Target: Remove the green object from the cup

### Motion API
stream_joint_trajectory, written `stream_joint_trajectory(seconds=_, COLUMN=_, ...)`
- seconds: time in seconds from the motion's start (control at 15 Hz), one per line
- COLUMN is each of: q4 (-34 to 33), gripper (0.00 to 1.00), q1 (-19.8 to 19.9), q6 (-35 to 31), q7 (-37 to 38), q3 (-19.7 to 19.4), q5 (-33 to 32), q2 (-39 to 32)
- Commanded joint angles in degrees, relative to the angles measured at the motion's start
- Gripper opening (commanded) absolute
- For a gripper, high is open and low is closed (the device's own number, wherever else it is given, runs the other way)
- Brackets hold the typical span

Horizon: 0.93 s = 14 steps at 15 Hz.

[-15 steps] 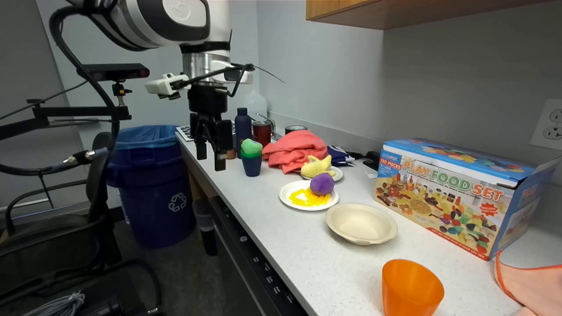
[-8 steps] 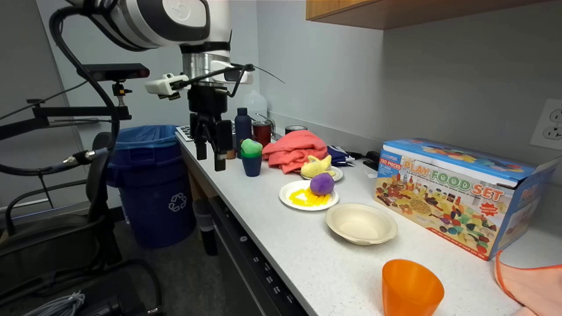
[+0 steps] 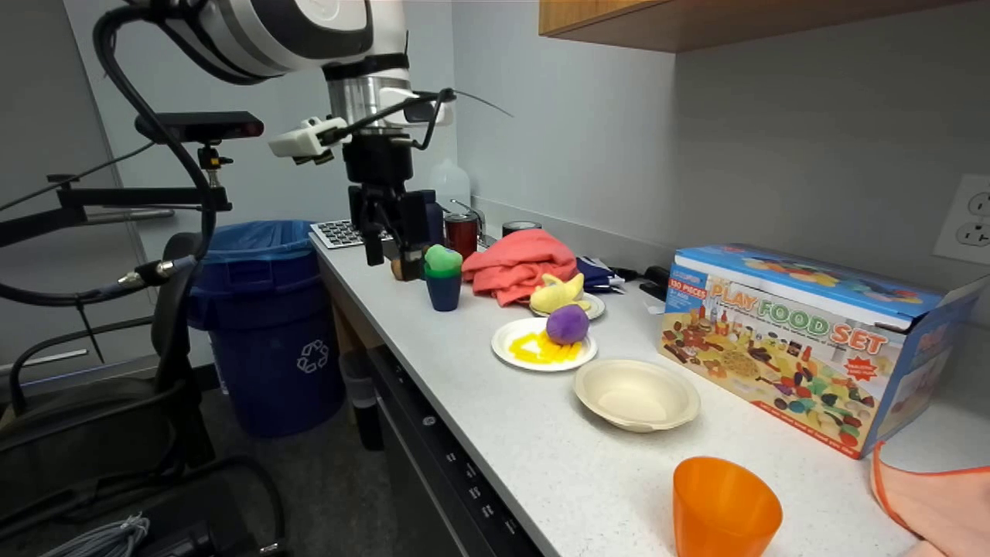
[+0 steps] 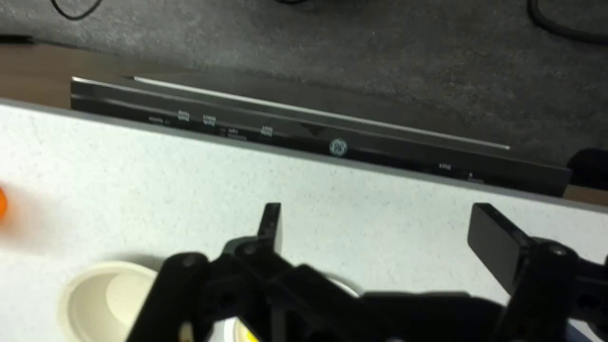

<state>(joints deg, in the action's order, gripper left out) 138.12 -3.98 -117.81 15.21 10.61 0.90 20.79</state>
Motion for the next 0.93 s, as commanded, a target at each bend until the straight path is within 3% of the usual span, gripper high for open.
stream_joint_trajectory(seconds=0.0, q4=-6.3, gripper=1.0, q1=-0.4, q6=-6.9, q7=-0.7, q3=-0.1, q5=-1.0, q2=-6.7)
stream_joint_trajectory(seconds=0.2, q4=-10.6, gripper=1.0, q1=-0.9, q6=-13.2, q7=-2.5, q3=-0.9, q5=0.5, q2=-12.1)
stream_joint_trajectory(seconds=0.4, q4=-13.8, gripper=1.0, q1=-1.9, q6=-16.6, q7=-7.7, q3=-2.1, q5=6.9, q2=-17.0)
stream_joint_trajectory(seconds=0.73, q4=-18.8, gripper=1.0, q1=-2.3, q6=-15.0, q7=-22.6, q3=-2.6, q5=21.3, q2=-22.3)
stream_joint_trajectory(seconds=0.87, q4=-20.1, gripper=1.0, q1=-2.0, q6=-13.5, q7=-25.6, q3=-2.2, q5=22.6, q2=-23.2)
